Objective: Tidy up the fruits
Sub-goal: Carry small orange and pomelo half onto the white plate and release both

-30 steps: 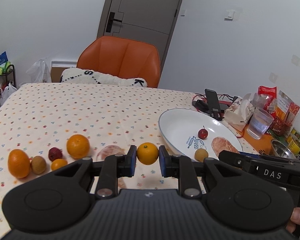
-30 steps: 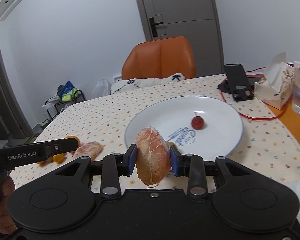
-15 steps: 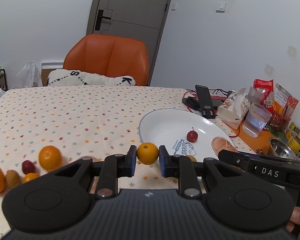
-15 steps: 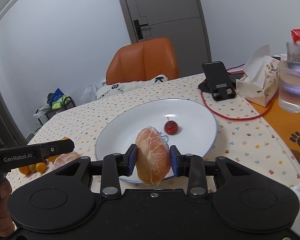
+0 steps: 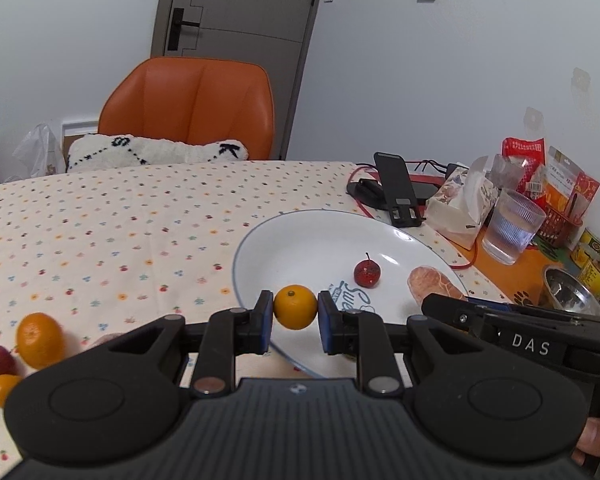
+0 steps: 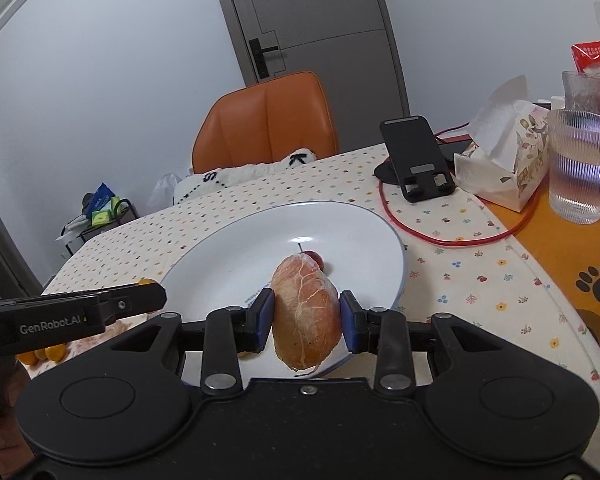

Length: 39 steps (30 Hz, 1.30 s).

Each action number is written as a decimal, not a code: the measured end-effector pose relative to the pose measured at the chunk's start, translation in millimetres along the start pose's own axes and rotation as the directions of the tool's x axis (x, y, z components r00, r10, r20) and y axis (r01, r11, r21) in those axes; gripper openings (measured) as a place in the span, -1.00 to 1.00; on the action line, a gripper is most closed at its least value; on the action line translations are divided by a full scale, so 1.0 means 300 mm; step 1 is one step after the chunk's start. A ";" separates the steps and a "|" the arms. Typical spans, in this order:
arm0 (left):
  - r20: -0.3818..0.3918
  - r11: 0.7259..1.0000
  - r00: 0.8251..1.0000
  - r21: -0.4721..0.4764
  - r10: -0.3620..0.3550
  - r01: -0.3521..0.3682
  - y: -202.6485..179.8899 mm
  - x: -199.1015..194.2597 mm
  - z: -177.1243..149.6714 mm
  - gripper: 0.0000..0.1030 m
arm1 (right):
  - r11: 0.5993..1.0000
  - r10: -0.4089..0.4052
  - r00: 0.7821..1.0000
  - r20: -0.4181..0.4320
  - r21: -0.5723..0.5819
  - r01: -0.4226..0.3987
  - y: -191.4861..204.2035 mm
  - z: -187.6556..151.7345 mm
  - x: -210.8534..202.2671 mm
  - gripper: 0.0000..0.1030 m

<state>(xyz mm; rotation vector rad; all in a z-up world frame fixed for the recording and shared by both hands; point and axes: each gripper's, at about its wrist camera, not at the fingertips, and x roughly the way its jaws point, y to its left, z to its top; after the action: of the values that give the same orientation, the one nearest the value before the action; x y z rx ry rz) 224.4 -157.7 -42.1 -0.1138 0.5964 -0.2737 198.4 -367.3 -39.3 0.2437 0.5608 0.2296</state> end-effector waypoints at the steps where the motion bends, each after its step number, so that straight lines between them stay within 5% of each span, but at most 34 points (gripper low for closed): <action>1: -0.003 1.000 1.000 0.002 0.000 0.000 -0.003 0.007 0.000 -0.58 | 1.000 -0.001 1.000 0.000 0.002 0.001 -0.002 0.000 0.004 -0.35; 17: -0.007 0.999 0.999 -0.030 0.032 -0.032 0.019 -0.034 0.002 -0.48 | 1.000 0.011 1.000 0.018 0.029 -0.012 0.005 -0.011 -0.038 -0.07; 24: 0.012 0.996 0.998 -0.065 0.061 -0.060 0.056 -0.107 -0.004 0.02 | 0.999 0.014 1.000 0.024 0.035 -0.014 0.024 -0.023 -0.070 0.05; 32: 0.027 0.992 0.995 -0.085 0.098 -0.095 0.083 -0.183 -0.009 0.48 | 1.000 0.003 0.999 0.054 0.027 -0.005 0.056 -0.034 -0.119 0.44; 36: 0.033 0.991 0.994 -0.092 0.105 -0.101 0.096 -0.215 -0.019 0.53 | 1.000 -0.001 0.998 0.063 0.025 -0.001 0.074 -0.035 -0.142 0.57; 39: 0.036 0.989 0.993 -0.095 0.114 -0.110 0.108 -0.236 -0.025 0.54 | 1.000 -0.012 0.996 0.086 0.021 0.010 0.091 -0.038 -0.160 0.84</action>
<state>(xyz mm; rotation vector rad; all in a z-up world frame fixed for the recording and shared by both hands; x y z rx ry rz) 171.2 -106.5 -16.3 -0.1745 0.5726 -0.1339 148.8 -353.1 -17.1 0.2693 0.4791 0.2016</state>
